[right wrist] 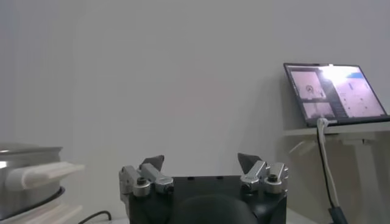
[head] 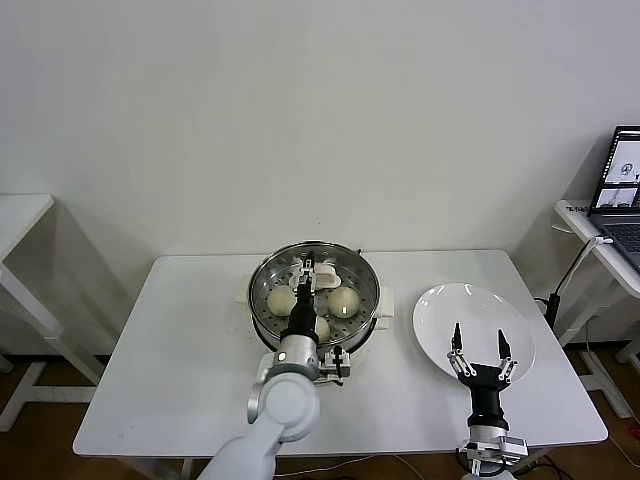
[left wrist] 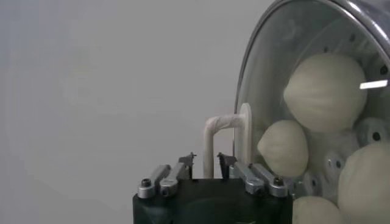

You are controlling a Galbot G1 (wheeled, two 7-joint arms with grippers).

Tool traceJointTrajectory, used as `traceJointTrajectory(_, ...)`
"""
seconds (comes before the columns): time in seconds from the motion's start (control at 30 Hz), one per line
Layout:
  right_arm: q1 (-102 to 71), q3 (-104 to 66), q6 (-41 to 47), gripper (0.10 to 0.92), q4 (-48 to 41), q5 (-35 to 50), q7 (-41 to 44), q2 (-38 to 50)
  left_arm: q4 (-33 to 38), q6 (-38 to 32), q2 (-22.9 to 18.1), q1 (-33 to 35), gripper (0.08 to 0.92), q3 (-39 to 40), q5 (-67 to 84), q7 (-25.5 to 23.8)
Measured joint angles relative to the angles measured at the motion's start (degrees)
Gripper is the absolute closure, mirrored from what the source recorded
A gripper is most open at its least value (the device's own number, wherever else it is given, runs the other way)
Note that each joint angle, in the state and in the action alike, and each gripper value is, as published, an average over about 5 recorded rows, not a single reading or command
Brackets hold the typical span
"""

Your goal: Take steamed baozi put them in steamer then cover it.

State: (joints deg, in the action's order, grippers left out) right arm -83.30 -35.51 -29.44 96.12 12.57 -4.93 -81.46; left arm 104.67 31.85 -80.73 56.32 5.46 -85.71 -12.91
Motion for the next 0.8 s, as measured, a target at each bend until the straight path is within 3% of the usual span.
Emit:
traceJointTrajectory(0.27,0.43,0.30,-0.32,0.203,-0.88,-0.12,0.08,0.18,7.60,-0.18,3.20,4.61,0.196,-1.17,2.22,1.24)
traceJointTrajectory(0.53,0.45,-0.01,0.09,0.203,-0.66,0.31,0.08,0.91,17.51,-3.57,5.43,12.48,0.177,-7.01,11.11,6.19)
traceJointTrajectory(0.8,-0.74,-0.73,3.61,0.203,2.81,1.39,0.86,2.15,21.75,-14.12,4.59,21.79,0.177,-21.38,35.12,13.29)
